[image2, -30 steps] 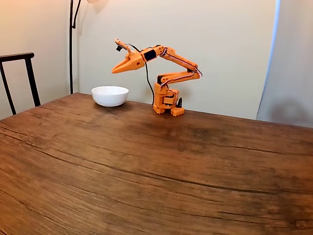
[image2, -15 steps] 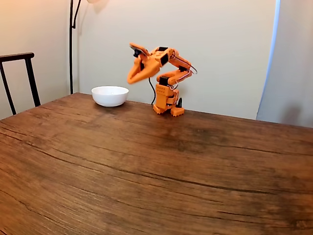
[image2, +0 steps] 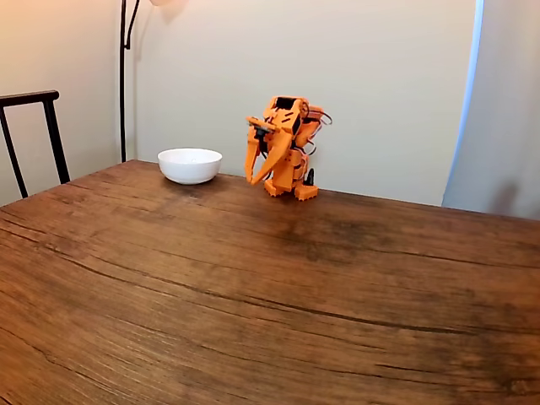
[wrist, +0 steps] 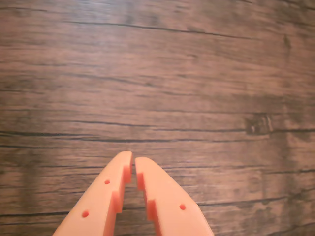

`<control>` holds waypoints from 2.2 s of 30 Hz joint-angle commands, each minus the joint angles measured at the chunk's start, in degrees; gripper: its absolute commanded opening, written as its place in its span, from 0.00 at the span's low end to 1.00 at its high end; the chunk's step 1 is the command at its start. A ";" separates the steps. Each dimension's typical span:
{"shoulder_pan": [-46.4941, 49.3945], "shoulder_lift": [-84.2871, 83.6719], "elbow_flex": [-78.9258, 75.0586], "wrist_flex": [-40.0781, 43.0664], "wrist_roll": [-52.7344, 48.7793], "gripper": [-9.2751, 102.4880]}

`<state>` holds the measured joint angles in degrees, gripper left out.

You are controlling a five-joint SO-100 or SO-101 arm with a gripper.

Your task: Grasp the cube and drop it in the bowl

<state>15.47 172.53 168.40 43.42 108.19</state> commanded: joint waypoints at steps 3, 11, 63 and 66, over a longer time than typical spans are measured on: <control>-0.18 0.62 2.37 -0.44 0.88 0.08; -2.99 10.37 3.43 0.09 1.93 0.08; -5.80 17.58 9.84 34.37 0.88 0.08; -5.80 17.31 9.84 34.37 0.88 0.08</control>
<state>9.93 190.81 178.33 75.50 109.16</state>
